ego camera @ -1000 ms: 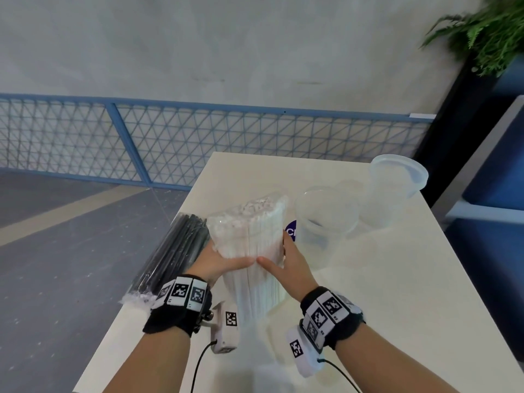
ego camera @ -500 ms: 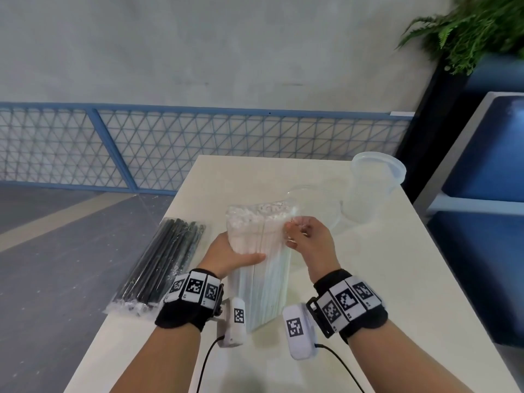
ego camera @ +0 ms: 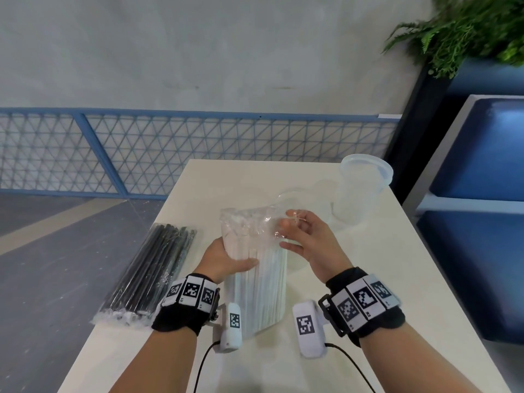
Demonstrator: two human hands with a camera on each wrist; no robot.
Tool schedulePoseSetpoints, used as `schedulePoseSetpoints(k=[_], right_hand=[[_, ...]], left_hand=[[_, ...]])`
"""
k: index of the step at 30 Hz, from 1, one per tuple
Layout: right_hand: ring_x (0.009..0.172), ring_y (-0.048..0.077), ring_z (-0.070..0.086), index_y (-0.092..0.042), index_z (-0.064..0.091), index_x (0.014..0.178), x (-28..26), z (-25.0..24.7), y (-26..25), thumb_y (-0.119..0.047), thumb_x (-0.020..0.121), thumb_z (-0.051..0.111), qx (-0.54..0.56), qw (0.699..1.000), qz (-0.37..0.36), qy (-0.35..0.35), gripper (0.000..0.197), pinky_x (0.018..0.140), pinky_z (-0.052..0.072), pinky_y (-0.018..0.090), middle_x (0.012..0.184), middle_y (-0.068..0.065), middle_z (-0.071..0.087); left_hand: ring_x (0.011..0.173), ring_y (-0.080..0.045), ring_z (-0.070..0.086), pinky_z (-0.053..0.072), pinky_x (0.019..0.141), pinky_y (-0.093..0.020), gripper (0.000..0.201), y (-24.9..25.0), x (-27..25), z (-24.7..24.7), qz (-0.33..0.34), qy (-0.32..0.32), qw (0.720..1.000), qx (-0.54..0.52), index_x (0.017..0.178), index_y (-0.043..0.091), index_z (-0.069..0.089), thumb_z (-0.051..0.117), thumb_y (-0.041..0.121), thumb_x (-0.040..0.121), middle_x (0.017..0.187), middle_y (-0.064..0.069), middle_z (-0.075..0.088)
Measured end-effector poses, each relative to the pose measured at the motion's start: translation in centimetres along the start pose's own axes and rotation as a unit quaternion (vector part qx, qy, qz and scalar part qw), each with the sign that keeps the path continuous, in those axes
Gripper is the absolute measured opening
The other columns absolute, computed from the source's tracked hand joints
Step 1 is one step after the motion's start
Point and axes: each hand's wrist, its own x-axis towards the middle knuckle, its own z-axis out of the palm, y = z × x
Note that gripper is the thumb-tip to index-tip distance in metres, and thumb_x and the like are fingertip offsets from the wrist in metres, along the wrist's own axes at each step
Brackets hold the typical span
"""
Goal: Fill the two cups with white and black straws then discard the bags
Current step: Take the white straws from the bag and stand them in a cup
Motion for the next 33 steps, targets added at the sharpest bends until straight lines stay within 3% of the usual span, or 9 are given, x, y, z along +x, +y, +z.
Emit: schedulePoseSetpoints(k=[4,9,13,16,20,23,26,30,33], right_hand=[[0.079,0.013,0.067,-0.013,0.064,0.085,-0.6,0.4,0.0,-0.012,0.081,0.068,-0.125,0.988,0.003,-0.093,0.006,0.071,0.054,0.022,0.09,0.007,0.07],[0.082,0.017,0.064,-0.023,0.066,0.099,0.2,1.2,-2.1,-0.014,0.082,0.068,-0.246,0.955,-0.14,-0.092,0.019,0.081,0.052,0.026,0.102,-0.006,0.069],[0.078,-0.003,0.057,-0.021,0.063,0.111,0.9,1.6,-3.9,-0.021,0.082,0.068,-0.29,0.936,-0.181,-0.08,0.03,0.079,0.051,0.021,0.108,-0.011,0.064],[0.092,0.001,0.056,-0.023,0.059,0.119,1.5,1.6,-4.4,-0.028,0.087,0.061,-0.4,0.891,-0.205,-0.061,0.033,0.074,0.042,0.011,0.116,-0.009,0.064],[0.112,0.012,0.054,-0.02,0.055,0.126,2.0,1.6,-4.6,-0.019,0.096,0.046,-0.483,0.843,-0.232,-0.047,0.032,0.086,0.032,0.01,0.125,-0.002,0.062],[0.077,0.005,0.065,-0.016,0.064,0.112,2.0,1.6,-4.7,-0.007,0.091,0.051,-0.451,0.859,-0.237,-0.046,0.025,0.077,0.043,0.009,0.111,-0.001,0.067],[0.057,-0.003,0.053,-0.016,0.069,0.095,2.1,1.2,-4.8,-0.01,0.082,0.065,-0.505,0.834,-0.201,-0.097,0.015,0.063,0.04,0.008,0.095,-0.001,0.066],[0.085,0.004,0.048,-0.022,0.059,0.12,2.1,1.3,-4.9,-0.022,0.073,0.076,-0.594,0.767,-0.175,-0.167,0.05,0.077,0.034,0.008,0.115,-0.002,0.057],[0.112,0.017,0.045,-0.029,0.045,0.132,2.4,1.6,-4.3,-0.033,0.071,0.076,-0.64,0.732,-0.138,-0.188,0.069,0.096,0.037,0.025,0.125,-0.004,0.05]], left_hand=[[0.094,-0.016,0.066,0.051,0.081,-0.029,0.042,0.0,-0.1,0.1,0.004,-0.004,1.0,0.003,0.099,0.014,0.065,0.084,0.008,0.062,0.096,-0.002,0.07],[0.1,-0.018,0.064,0.05,0.091,-0.036,0.046,0.3,-0.4,0.0,0.004,-0.016,1.0,0.011,0.103,0.015,0.064,0.085,0.011,0.062,0.102,-0.005,0.07],[0.1,-0.017,0.064,0.05,0.091,-0.034,0.039,0.7,-0.8,0.2,0.026,-0.032,0.998,0.04,0.092,0.027,0.061,0.084,0.012,0.063,0.101,-0.002,0.069],[0.098,-0.013,0.065,0.051,0.088,-0.031,0.038,1.1,-1.1,0.3,0.039,-0.049,0.996,0.069,0.094,0.026,0.062,0.083,0.015,0.064,0.099,0.001,0.07],[0.094,-0.011,0.064,0.051,0.079,-0.023,0.042,1.7,-1.2,0.0,0.058,-0.041,0.994,0.078,0.098,0.022,0.062,0.083,0.014,0.063,0.098,0.003,0.069],[0.09,-0.005,0.063,0.048,0.071,-0.016,0.042,1.8,-1.2,-0.4,0.071,-0.046,0.992,0.089,0.094,0.025,0.06,0.084,0.012,0.062,0.093,0.01,0.067],[0.091,-0.005,0.063,0.048,0.074,-0.019,0.043,1.6,-1.0,-0.6,0.071,-0.053,0.991,0.097,0.093,0.028,0.058,0.084,0.012,0.062,0.093,0.011,0.066],[0.091,0.0,0.061,0.047,0.071,-0.015,0.046,1.4,-0.7,-0.7,0.077,-0.068,0.991,0.085,0.093,0.032,0.056,0.083,0.01,0.064,0.094,0.013,0.066],[0.095,-0.004,0.062,0.048,0.077,-0.017,0.056,1.4,-0.6,-0.8,0.08,-0.091,0.988,0.091,0.1,0.032,0.057,0.086,0.027,0.052,0.098,0.012,0.067]])
